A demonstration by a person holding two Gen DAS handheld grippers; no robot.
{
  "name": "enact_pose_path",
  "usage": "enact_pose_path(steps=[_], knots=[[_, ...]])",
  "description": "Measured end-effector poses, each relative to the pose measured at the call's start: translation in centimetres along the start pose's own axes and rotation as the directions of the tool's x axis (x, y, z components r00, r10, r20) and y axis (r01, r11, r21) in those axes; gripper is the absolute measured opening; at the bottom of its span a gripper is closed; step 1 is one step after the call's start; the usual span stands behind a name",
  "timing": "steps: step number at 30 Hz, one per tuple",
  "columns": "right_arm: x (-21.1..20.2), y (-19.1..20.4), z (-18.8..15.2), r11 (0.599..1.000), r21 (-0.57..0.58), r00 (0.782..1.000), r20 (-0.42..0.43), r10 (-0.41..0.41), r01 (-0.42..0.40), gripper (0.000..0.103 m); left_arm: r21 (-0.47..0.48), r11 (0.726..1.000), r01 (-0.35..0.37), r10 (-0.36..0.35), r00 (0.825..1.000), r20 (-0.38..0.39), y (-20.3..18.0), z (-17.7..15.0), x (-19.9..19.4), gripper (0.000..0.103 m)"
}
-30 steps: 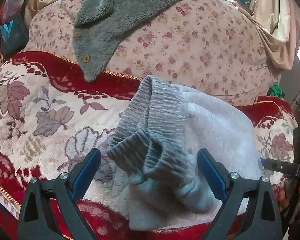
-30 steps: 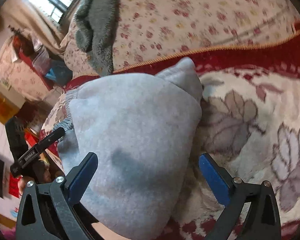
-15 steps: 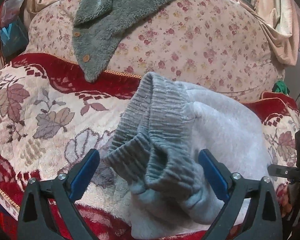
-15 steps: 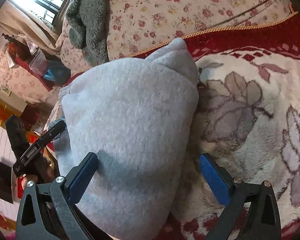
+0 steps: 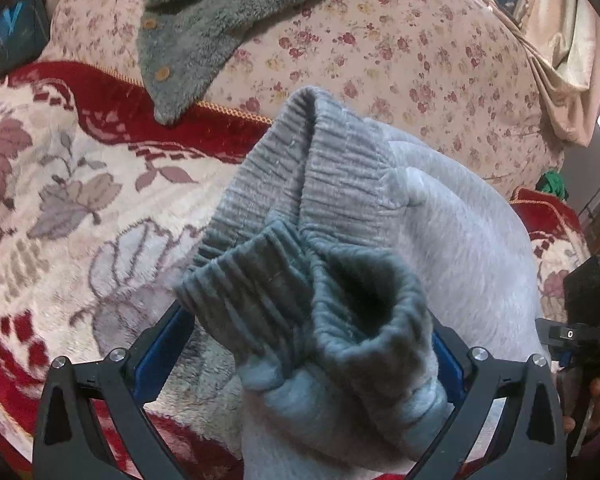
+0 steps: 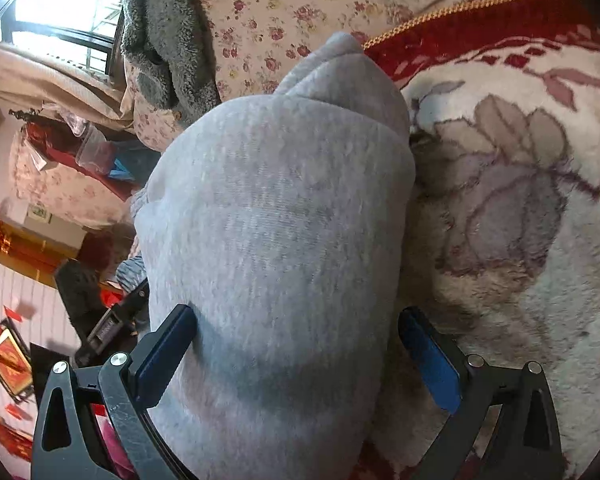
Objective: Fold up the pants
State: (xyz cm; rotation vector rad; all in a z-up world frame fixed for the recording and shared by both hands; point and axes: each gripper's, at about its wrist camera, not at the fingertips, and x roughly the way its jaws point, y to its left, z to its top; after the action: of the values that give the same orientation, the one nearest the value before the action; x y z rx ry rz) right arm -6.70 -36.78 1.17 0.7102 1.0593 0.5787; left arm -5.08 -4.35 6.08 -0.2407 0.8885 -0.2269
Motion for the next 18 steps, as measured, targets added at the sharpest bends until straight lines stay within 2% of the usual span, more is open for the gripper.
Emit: enact_pose_path(steps=[5,9,13,16,18], knots=[[1.1,0.4,0.3,0.999,-0.016,0.999,-0.036,0.033,-0.034,0.103,-0.089,0.992,0.091,-0.093,0.995,-0.025,1.8,-0.7,0.9,0.103],[1.8,0.6,0.5,0.998,-0.034,0.997,-0.059,0.05,-0.052,0.103,-0.083,0.992,0.094,-0.097,0.995,-0.027,2.1,-1.0,0.7,0.103],[0.7,1.8,1.1,0.992,-0.123,0.998,-0.041,-0.047,0.041,0.103,-0.047,0.995,0.089,-0.09,0.996,-0.015,1.6,-1.2,0.6,0.103],[0.2,2.2,1.2,0.981,-0.172,0.994,-0.04,-0.098,0.09,0.103,-0.08,0.99,0.113,-0.116,0.993,-0.029,2.1,-1.2,0.9,0.103],[-0.8,2.6,1.6,0.969,-0.201,0.99,0.011,-0.143,0.142,0.103,-0.099,0.987,0.123,-0.126,0.991,-0.033,2.5,-1.3,1.0,0.103]])
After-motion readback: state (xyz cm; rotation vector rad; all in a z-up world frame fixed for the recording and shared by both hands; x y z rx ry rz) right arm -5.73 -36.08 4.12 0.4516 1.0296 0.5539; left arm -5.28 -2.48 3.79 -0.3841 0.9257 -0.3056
